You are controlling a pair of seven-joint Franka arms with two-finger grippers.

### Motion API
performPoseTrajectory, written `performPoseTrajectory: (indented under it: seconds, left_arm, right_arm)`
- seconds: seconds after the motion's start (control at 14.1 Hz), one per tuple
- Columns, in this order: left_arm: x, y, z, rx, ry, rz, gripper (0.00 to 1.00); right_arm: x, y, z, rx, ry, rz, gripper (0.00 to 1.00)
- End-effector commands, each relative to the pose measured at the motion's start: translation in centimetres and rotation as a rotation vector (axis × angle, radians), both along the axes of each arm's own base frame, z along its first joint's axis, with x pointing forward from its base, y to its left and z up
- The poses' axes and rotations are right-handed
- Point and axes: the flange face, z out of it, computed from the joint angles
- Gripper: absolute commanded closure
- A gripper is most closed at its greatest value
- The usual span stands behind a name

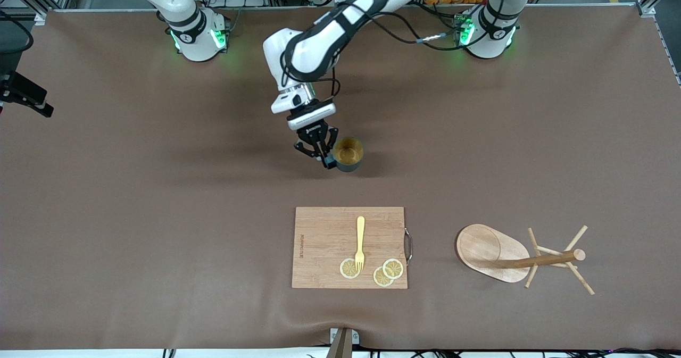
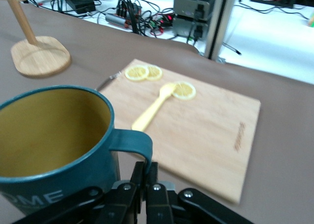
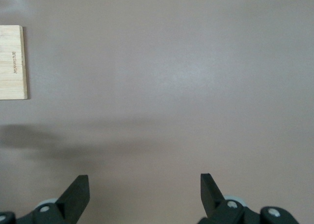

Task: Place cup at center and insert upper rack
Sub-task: 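Lift and carry the mug with the left gripper toward the mug tree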

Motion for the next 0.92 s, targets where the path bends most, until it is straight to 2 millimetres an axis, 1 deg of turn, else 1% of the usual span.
performPoseTrajectory:
  seconds: [0.0,0.14,0.21,0.28,0.35,0.42,0.5,0.57,0.64,0.71,0.78,0.85]
  left_arm:
    - [3.0,2.8,5.4,-0.035,0.057,0.033,1.0]
    - [5.8,5.4,8.0,-0.062,0.096,0.063,1.0]
    - [7.3,6.8,9.5,-0.083,0.111,0.085,1.0]
    - [8.4,8.0,10.2,-0.097,0.131,0.105,1.0]
    - [9.5,9.2,11.4,-0.116,0.143,0.119,1.0]
    - [11.0,11.1,12.7,-0.134,0.166,0.139,1.0]
    - [12.0,12.5,14.1,-0.153,0.196,0.145,1.0]
    - [13.2,14.3,15.2,-0.168,0.228,0.153,1.0]
    - [14.4,16.2,16.4,-0.186,0.253,0.161,1.0]
    - [15.6,18.3,18.1,-0.216,0.283,0.166,1.0]
    - [16.7,20.1,18.6,-0.234,0.321,0.167,1.0]
    - [17.6,22.2,20.0,-0.258,0.34,0.167,1.0]
  right_arm:
    - [0.0,-0.8,-0.1,0.007,0.035,-0.018,0.0]
    - [-0.2,-0.8,-0.2,0.008,0.051,-0.018,0.0]
    - [-0.2,-0.3,-0.1,0.007,0.049,-0.009,0.0]
    - [-0.2,-0.1,0.0,-0.001,0.05,-0.01,0.0]
    - [-0.2,-0.3,-0.1,0.001,0.051,-0.011,0.0]
    - [-0.2,-0.2,-0.1,0.007,0.051,-0.01,0.0]
    - [-0.2,-0.2,0.0,-0.002,0.048,-0.011,0.0]
    - [-0.2,-0.4,-0.1,-0.002,0.05,-0.01,0.0]
    - [-0.2,-0.4,-0.1,0.001,0.051,-0.011,0.0]
    - [-0.3,-0.3,-0.1,-0.002,0.051,-0.013,0.0]
    - [-0.3,-0.4,-0.1,0.0,0.051,-0.017,0.0]
    - [-0.3,-0.2,0.0,0.005,0.049,-0.015,0.0]
